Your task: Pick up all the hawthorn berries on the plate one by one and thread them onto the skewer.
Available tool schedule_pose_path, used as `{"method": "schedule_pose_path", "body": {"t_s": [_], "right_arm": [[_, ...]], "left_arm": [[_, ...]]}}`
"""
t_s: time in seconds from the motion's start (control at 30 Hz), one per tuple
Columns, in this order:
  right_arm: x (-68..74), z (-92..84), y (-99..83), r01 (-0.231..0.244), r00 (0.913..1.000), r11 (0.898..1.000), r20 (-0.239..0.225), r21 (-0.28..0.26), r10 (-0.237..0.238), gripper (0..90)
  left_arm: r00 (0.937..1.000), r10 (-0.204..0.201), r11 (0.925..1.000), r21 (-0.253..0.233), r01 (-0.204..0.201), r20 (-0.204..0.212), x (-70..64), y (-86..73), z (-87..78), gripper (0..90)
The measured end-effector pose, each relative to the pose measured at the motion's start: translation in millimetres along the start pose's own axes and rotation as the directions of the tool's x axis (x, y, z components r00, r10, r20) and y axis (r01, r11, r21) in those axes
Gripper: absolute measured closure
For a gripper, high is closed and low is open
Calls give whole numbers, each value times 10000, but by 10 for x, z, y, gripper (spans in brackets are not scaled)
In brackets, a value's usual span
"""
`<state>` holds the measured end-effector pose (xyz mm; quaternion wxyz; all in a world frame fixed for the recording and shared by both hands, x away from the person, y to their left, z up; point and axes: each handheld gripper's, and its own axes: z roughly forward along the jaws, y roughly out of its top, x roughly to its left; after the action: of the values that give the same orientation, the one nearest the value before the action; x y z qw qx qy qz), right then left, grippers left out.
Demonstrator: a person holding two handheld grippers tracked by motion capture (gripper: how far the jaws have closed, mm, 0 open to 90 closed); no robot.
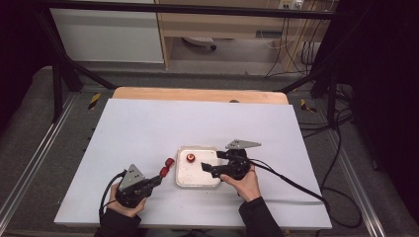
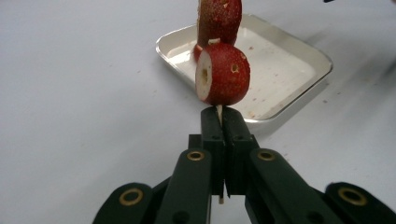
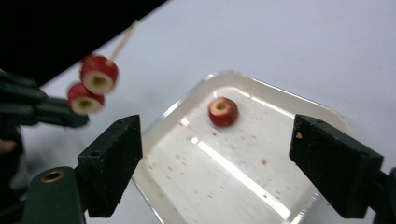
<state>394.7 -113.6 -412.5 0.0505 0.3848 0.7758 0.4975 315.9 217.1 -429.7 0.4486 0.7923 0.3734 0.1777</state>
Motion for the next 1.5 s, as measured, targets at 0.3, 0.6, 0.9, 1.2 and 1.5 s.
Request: {"method": "schedule_pose_path", "body": {"t_s": [0.3,0.6,0.9,1.2,1.5], "right_arm": [[74,277,354,1061,9907,9641,567,2433,-1234,188],[159,674,666,1901,9726,8804,387,4344,-2291,285],[155,1035,716,2124,9676,8179,18,5348,-2525,412],[62,1177,696,1701,9775,7914,14,5872,-2112,530],[30,1212,686,1563,9811,7859,-25,5983,-1933,610]], "left_arm": [[9999,23,9996,283,-19,-128,105,-35,42,885],[9993,-286,9988,397,295,-232,166,-58,58,885],[9990,-349,9982,476,362,-279,171,-63,71,885],[9993,-275,9984,485,287,-264,159,-60,76,885],[9994,-226,9985,485,239,-266,152,-58,76,885]]}}
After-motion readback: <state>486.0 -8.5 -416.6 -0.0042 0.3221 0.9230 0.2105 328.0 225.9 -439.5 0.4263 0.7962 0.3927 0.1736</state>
